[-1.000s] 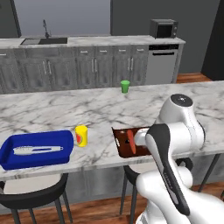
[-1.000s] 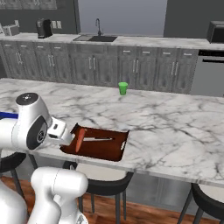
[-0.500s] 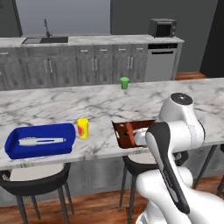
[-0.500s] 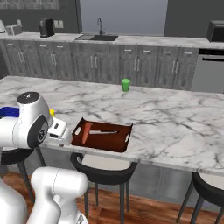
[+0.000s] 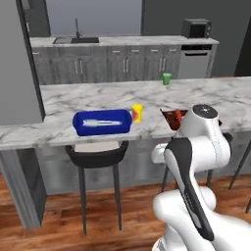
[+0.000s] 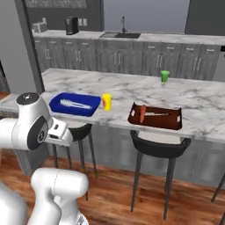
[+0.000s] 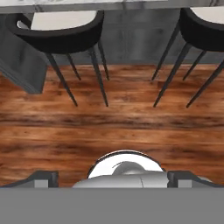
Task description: Gather the cucumber and carrot from the fridge and place them on a tray on the dining counter. Then gather the fishs from the fridge and place them on the other tray.
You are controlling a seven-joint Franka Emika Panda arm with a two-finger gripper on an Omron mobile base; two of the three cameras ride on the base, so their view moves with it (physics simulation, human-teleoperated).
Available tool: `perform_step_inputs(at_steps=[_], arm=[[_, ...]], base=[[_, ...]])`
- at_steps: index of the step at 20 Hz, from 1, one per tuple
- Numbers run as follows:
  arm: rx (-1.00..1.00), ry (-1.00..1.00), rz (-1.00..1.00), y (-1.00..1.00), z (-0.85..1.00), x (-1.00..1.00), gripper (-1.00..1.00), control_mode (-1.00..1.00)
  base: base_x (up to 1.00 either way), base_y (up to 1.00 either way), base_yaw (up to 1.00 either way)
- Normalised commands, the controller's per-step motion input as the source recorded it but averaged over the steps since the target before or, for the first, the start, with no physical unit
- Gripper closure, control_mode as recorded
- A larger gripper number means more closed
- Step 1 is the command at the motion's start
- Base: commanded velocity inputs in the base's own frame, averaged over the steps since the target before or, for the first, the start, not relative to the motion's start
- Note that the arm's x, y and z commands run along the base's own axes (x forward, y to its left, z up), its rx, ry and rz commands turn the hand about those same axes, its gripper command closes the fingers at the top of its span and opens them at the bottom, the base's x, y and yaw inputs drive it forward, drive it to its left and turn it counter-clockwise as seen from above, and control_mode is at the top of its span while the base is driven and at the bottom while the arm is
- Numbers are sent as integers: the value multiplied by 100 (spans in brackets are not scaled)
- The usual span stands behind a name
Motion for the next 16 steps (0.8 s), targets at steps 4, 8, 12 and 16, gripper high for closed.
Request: perform_step_inputs(at_steps=[4,8,12,16], arm=[[0,0,0,0,0,0,-100,100],[0,0,0,0,0,0,-100,100],[0,0,0,0,0,0,-100,100],[0,0,0,0,0,0,-100,100]], base=[[-32,100,15],[-5,100,22],[0,100,28],[0,100,30]])
